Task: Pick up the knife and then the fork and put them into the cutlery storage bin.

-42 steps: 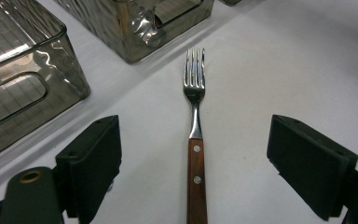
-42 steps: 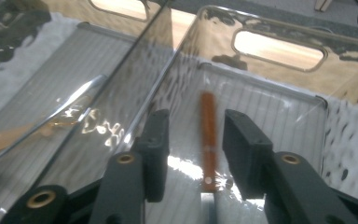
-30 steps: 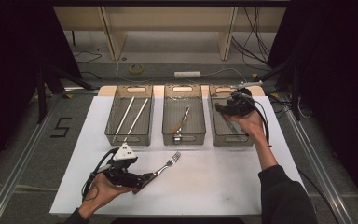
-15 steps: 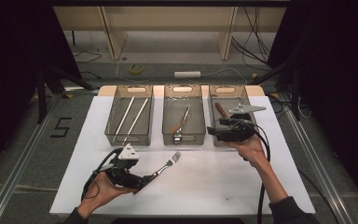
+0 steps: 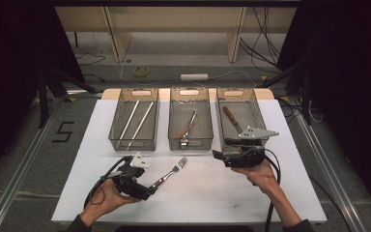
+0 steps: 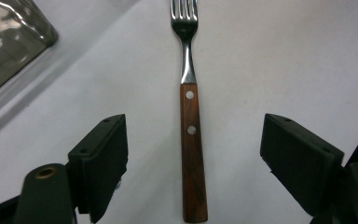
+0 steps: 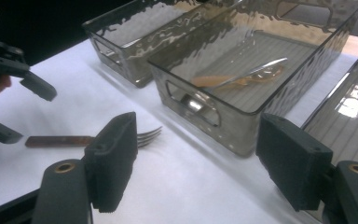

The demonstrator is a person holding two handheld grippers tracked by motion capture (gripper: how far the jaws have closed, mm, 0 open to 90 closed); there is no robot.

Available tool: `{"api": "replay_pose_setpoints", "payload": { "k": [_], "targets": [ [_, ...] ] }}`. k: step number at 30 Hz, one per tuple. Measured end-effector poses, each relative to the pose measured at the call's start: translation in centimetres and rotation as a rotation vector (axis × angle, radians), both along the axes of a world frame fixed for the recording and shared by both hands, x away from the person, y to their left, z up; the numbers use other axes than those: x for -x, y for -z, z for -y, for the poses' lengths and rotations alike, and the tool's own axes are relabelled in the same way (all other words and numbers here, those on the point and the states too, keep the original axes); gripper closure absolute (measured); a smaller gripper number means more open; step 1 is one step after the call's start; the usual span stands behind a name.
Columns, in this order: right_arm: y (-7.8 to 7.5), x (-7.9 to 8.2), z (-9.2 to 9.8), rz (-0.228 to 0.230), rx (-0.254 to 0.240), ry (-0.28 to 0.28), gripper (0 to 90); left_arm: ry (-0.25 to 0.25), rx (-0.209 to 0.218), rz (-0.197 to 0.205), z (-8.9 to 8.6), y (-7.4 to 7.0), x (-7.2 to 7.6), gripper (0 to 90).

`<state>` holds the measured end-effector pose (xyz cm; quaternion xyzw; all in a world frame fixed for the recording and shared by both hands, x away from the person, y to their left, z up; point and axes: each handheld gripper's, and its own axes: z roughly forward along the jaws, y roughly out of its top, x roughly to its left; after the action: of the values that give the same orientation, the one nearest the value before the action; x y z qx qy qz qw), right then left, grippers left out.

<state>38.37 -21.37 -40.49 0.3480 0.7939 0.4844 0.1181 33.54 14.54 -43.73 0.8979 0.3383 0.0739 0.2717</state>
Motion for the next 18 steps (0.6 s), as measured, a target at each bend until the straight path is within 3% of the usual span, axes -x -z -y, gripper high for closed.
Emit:
{"api": "replay_pose_setpoints", "payload": {
  "k": [8,13,18],
  "targets": [
    [1.0,1.3,-0.2,-0.014,0.003,-0.022,30.4,0.026,-0.074,-0.035,0.5,0.4,0.2,27.7],
    [1.4,2.2,-0.5,-0.016,0.008,-0.041,30.4,0.021,-0.101,-0.063,0.9,1.0,-0.1,36.8],
    [1.8,3.0,-0.8,-0.02,0.015,-0.059,30.5,0.043,-0.159,-0.075,1.6,1.5,-0.3,46.6]
  ]
}}
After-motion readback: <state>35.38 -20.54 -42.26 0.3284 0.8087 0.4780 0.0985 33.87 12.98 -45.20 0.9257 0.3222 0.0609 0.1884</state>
